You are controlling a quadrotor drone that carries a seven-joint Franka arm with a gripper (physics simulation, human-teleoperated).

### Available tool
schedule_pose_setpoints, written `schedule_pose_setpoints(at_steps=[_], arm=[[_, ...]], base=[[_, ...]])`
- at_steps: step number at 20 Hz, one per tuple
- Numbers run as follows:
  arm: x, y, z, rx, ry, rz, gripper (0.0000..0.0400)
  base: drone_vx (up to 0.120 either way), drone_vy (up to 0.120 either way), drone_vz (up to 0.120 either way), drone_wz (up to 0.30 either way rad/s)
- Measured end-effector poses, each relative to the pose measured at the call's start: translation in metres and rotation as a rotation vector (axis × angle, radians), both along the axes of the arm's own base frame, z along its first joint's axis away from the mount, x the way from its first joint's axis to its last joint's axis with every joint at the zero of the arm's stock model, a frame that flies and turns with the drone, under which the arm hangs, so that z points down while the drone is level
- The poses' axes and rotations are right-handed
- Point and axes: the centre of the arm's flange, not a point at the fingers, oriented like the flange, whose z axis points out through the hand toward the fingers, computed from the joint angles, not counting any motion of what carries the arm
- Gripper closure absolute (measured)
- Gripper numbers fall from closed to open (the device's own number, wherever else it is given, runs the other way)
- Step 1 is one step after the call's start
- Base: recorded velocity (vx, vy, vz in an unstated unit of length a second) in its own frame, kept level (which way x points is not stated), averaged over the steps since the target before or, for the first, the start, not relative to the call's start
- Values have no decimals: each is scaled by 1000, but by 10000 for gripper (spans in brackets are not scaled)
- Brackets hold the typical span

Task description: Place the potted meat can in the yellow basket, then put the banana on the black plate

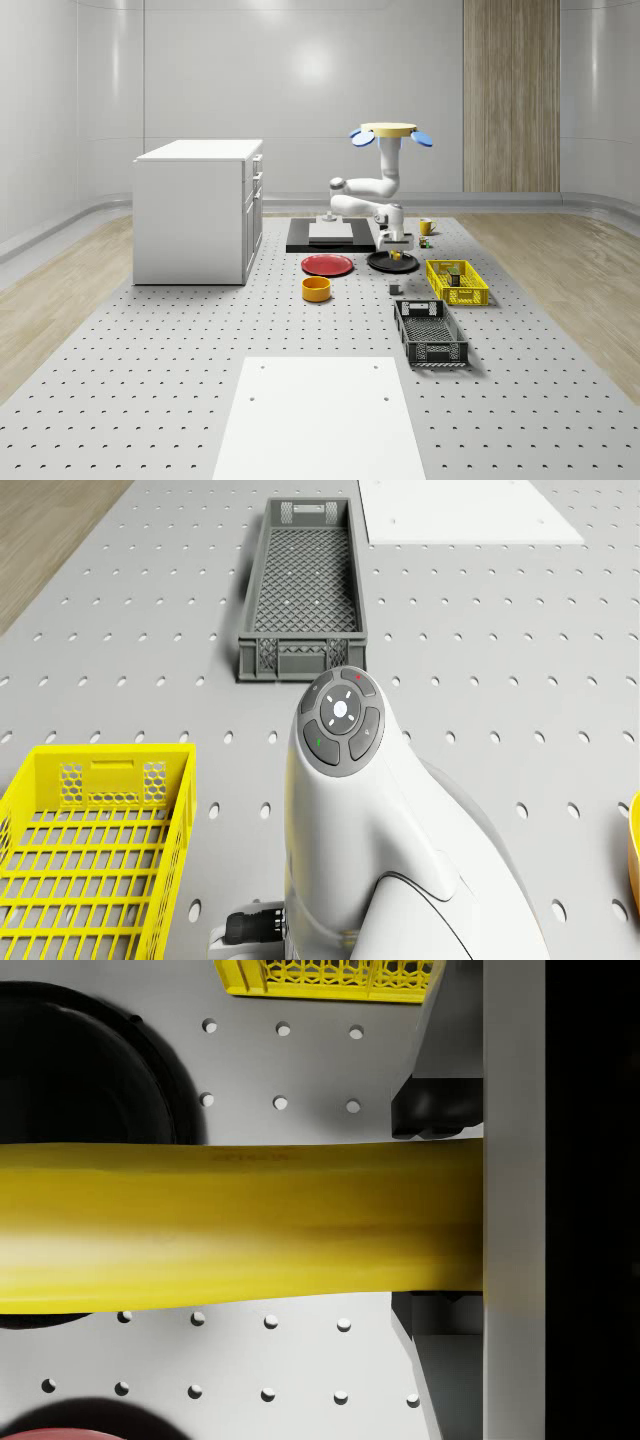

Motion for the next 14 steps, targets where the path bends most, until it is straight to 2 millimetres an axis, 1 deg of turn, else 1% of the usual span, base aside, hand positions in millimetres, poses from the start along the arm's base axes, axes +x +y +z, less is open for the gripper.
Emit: schedule_pose_setpoints(at_steps=[3,6,7,14], arm=[[0,0,0,0,0,0,207],[0,0,0,0,0,0,207],[0,0,0,0,0,0,207],[0,0,0,0,0,0,207]], base=[[-120,13,0,0],[-120,120,0,0],[-120,40,0,0],[-120,0,0,0]])
